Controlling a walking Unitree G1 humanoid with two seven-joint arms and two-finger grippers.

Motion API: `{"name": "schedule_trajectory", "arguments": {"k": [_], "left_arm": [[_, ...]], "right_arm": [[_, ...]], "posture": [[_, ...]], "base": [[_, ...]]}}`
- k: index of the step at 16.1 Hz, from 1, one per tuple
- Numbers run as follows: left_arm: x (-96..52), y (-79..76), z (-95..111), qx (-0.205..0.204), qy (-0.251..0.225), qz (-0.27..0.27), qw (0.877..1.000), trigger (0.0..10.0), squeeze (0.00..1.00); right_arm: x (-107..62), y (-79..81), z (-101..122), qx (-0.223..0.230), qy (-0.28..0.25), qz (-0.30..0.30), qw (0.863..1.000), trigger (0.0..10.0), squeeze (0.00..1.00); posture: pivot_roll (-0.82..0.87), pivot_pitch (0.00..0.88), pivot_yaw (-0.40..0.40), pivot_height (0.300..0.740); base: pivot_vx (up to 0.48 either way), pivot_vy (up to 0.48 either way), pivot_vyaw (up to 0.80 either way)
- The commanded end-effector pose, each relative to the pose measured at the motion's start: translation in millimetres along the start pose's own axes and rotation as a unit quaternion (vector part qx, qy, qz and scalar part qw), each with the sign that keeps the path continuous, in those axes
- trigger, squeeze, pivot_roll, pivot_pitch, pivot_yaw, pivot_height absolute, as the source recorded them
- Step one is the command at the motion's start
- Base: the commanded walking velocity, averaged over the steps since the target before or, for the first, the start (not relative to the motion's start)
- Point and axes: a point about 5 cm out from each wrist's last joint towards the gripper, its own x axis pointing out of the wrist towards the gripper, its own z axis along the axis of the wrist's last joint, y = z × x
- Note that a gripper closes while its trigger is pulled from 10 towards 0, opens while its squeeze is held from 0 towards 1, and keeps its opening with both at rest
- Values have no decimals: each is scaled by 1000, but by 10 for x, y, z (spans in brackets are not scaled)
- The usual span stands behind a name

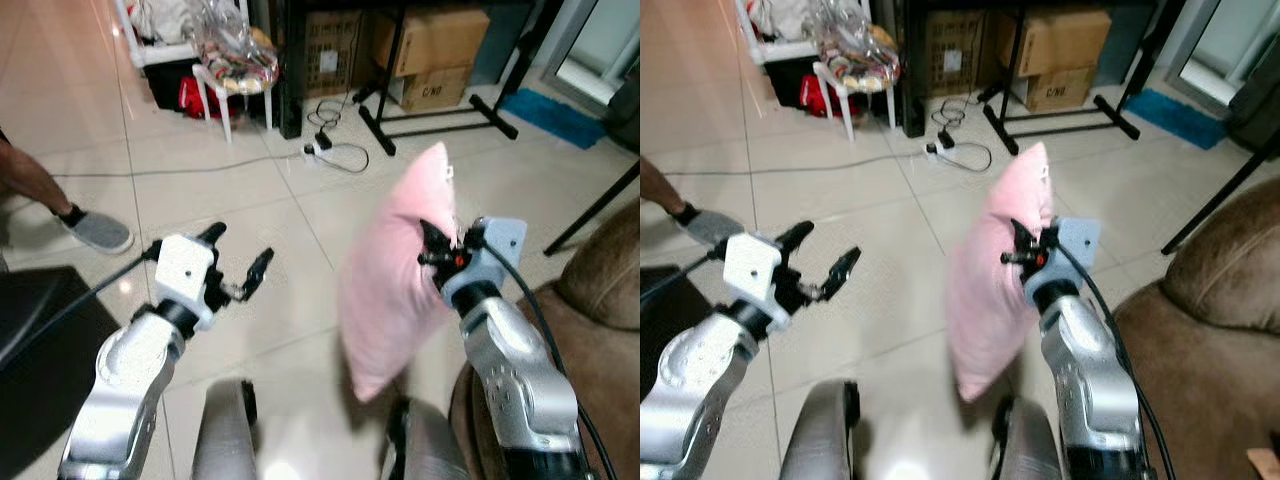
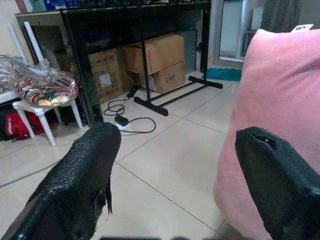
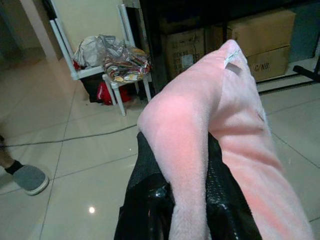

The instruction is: Move the pillow to the sofa from floor

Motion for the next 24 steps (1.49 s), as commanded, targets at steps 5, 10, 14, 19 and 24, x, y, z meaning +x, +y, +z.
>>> {"name": "schedule_trajectory", "arguments": {"k": [5, 10, 14, 19, 24], "left_arm": [[18, -15, 4, 2, -3, 0, 1000, 10000, 0], [12, -11, 2, 3, -1, 3, 1000, 10000, 0], [12, -13, -15, 6, 4, 4, 1000, 10000, 0], [18, -18, -15, 8, 3, 1, 1000, 10000, 0], [30, 5, -22, 9, 4, -2, 1000, 10000, 0]], "right_arm": [[-1, 1, 188, -8, -44, -4, 999, 0, 0], [-2, 2, 184, -6, -45, -5, 999, 0, 0], [-12, -21, 159, 2, -42, -18, 999, 0, 0], [-24, -19, 151, 5, -44, -21, 999, 0, 0], [-30, -16, 145, 9, -46, -24, 999, 0, 0]], "posture": [[23, 0, -54, 660], [23, 0, -53, 705], [22, 0, -51, 740], [22, 0, -45, 740], [22, 0, -41, 740]], "base": [[0, 0, 0], [0, 0, 0], [0, 0, 0], [0, 0, 0], [0, 0, 0]]}}
